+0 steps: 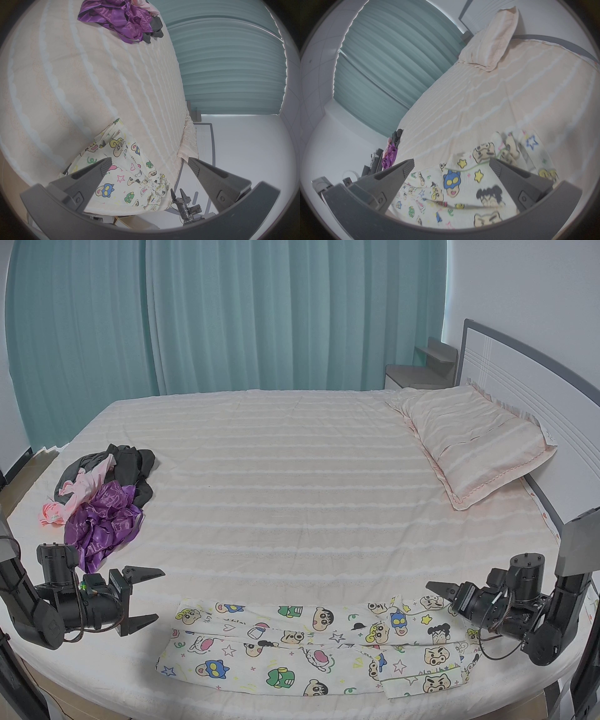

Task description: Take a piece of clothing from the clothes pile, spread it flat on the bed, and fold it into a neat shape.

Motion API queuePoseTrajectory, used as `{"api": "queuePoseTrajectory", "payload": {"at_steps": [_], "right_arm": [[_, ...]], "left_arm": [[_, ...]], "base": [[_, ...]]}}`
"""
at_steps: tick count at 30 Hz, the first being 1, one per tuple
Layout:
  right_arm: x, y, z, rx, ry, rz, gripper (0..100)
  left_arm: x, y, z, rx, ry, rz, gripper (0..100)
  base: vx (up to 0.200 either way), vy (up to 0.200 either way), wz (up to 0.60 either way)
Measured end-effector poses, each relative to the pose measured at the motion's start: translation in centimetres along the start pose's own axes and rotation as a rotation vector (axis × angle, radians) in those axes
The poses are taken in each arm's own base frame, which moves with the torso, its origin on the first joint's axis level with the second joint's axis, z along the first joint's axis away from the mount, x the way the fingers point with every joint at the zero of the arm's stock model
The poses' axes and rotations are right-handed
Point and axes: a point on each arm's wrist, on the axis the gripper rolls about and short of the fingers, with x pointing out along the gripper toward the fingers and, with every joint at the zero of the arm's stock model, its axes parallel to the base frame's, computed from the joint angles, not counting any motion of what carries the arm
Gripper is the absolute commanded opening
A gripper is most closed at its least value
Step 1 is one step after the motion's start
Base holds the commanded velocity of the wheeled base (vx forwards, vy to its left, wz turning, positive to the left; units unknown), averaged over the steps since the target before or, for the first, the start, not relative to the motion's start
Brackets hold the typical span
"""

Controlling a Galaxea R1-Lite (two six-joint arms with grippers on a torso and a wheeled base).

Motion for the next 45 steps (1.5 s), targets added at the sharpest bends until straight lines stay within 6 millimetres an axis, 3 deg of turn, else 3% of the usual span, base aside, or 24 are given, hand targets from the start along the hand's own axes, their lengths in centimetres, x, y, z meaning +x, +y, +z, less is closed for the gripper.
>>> {"api": "queuePoseTrajectory", "payload": {"at_steps": [3,10,22,45], "right_arm": [[-1.6,0.0,-0.2,0.067,0.000,-0.010,100],[-3.1,-0.1,-0.6,0.107,-0.007,-0.040,100],[-3.3,0.1,-0.4,0.105,-0.038,-0.016,100],[-3.2,0.0,-0.5,0.104,-0.037,-0.019,100]], "left_arm": [[0.0,0.0,0.0,0.000,0.000,0.001,100],[0.1,0.0,-0.3,0.002,0.004,0.007,100],[0.3,0.0,-0.3,0.002,0.001,0.011,100],[0.3,0.0,-0.1,0.003,-0.010,0.010,100]], "base": [[-0.200,0.000,0.00],[-0.200,0.000,0.00],[0.000,0.000,0.00],[0.000,0.200,0.00]]}}
